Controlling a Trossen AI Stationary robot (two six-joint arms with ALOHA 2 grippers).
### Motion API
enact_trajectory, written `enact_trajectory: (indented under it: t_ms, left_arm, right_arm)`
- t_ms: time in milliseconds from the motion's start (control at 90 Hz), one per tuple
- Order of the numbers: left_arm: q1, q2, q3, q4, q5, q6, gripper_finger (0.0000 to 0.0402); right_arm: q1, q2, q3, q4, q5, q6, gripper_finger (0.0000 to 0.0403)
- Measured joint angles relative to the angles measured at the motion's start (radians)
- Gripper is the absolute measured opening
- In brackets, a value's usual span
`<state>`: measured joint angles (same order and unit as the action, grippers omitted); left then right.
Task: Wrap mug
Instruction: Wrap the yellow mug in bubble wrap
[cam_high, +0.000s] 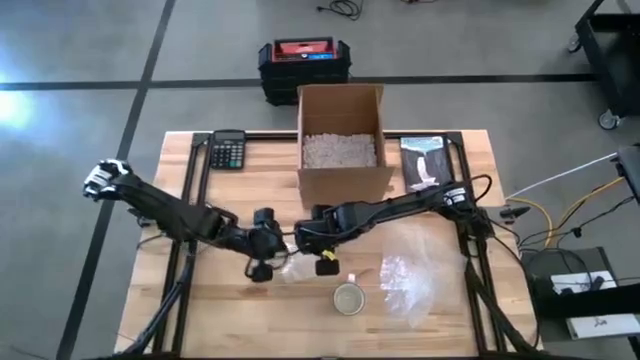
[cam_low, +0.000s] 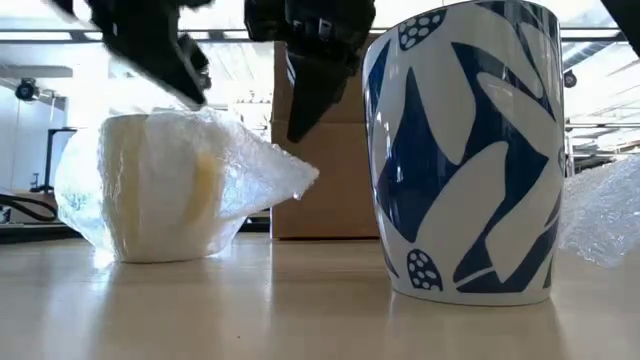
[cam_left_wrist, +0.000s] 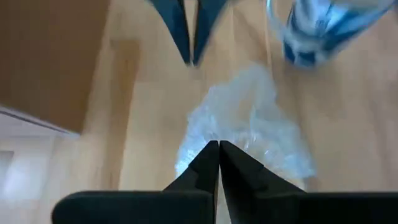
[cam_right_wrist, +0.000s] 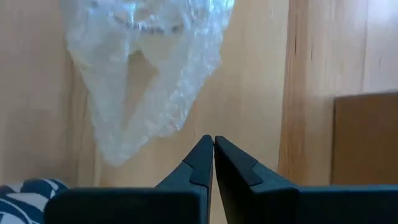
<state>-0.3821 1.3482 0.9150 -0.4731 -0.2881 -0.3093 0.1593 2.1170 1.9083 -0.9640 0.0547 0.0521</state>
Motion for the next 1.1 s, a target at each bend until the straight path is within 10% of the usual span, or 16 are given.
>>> enact_trajectory:
  t_ms: [711,1100]
  left_arm:
    - [0.002,0.303,0.007,0.072,0.084,0.052,0.0000]
    - [-0.006,0.053,0.064,-0.033,0.090,0.052,0.0000]
  right_arm:
    - [0.000,0.000,0.000,0.002,-0.001,-0.003,0.0002]
    - [0.000,0.000,0.005,-0.002,-0.003,-0.002,0.0002]
